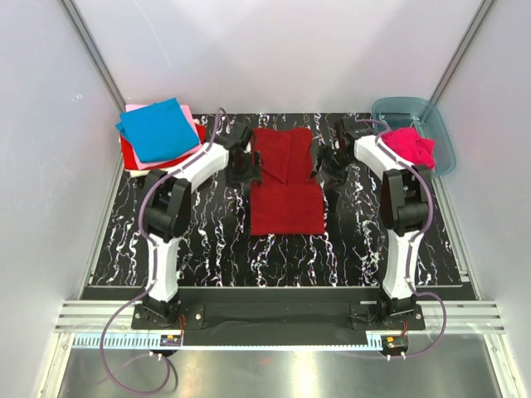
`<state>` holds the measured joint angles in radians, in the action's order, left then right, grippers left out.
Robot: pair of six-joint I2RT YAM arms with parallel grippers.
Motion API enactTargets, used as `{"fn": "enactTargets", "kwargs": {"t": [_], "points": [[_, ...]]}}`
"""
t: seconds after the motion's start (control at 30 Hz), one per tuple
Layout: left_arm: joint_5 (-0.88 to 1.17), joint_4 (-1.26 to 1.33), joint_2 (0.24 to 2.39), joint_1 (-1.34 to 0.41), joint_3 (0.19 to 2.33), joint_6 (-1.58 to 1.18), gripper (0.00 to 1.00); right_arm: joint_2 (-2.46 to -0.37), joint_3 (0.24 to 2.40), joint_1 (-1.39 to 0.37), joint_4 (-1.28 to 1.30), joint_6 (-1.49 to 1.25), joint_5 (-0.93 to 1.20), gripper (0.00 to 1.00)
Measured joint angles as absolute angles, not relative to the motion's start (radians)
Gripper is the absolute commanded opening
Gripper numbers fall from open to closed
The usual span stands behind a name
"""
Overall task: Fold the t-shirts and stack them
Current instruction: Fold the tshirt
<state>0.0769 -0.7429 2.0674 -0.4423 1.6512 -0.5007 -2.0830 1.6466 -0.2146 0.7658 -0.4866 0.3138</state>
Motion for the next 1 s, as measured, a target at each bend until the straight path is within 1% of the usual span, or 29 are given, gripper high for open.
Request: {"fn": "enactTargets", "kwargs": {"t": [0.07,0.1,0.23,0.33,0.37,0.4,0.5,0.53,0.63,0.73,0.83,0.9,1.0], "points": [[0.082,-0.786,2.112,-0.412,1.732,-0.495,0.88,-2.127,1.713,-0.203,0.796,-0.487,0.318,0.74],[0.083,-0.802,2.115,-0.397,1.762,-0.492,0.89,-2.137,1.742,-0.196,0.808,-0.488,0.318,0.74],[0.078,-0.835,2.053,-0.361,1.813,-0.487,0.91,-2.106,1.788,-0.168,0.831,-0.49,0.307,0.74],[0.074,-0.82,1.937,-0.359,1.759,-0.488,0.91,-2.001,1.712,-0.158,0.823,-0.49,0.3,0.74],[0.074,-0.773,1.851,-0.364,1.677,-0.491,0.89,-1.944,1.655,-0.158,0.798,-0.49,0.3,0.75],[0.075,-0.769,1.819,-0.369,1.647,-0.492,0.88,-1.877,1.592,-0.159,0.794,-0.49,0.302,0.75],[0.08,-0.688,1.656,-0.409,1.426,-0.517,0.84,-1.707,1.397,-0.161,0.741,-0.491,0.317,0.73],[0.083,-0.649,1.615,-0.428,1.346,-0.528,0.82,-1.658,1.328,-0.162,0.727,-0.493,0.324,0.69],[0.109,-0.579,1.544,-0.478,1.145,-0.566,0.79,-1.544,1.114,-0.162,0.659,-0.506,0.364,0.63],[0.147,-0.503,1.518,-0.517,0.971,-0.612,0.79,-1.495,0.931,-0.162,0.596,-0.527,0.413,0.62],[0.167,-0.439,1.488,-0.53,0.854,-0.655,0.79,-1.48,0.791,-0.163,0.545,-0.547,0.446,0.6],[0.177,-0.401,1.461,-0.537,0.806,-0.678,0.79,-1.483,0.747,-0.163,0.52,-0.554,0.461,0.59],[0.19,-0.326,1.445,-0.54,0.778,-0.707,0.79,-1.506,0.736,-0.163,0.47,-0.558,0.476,0.59]]}}
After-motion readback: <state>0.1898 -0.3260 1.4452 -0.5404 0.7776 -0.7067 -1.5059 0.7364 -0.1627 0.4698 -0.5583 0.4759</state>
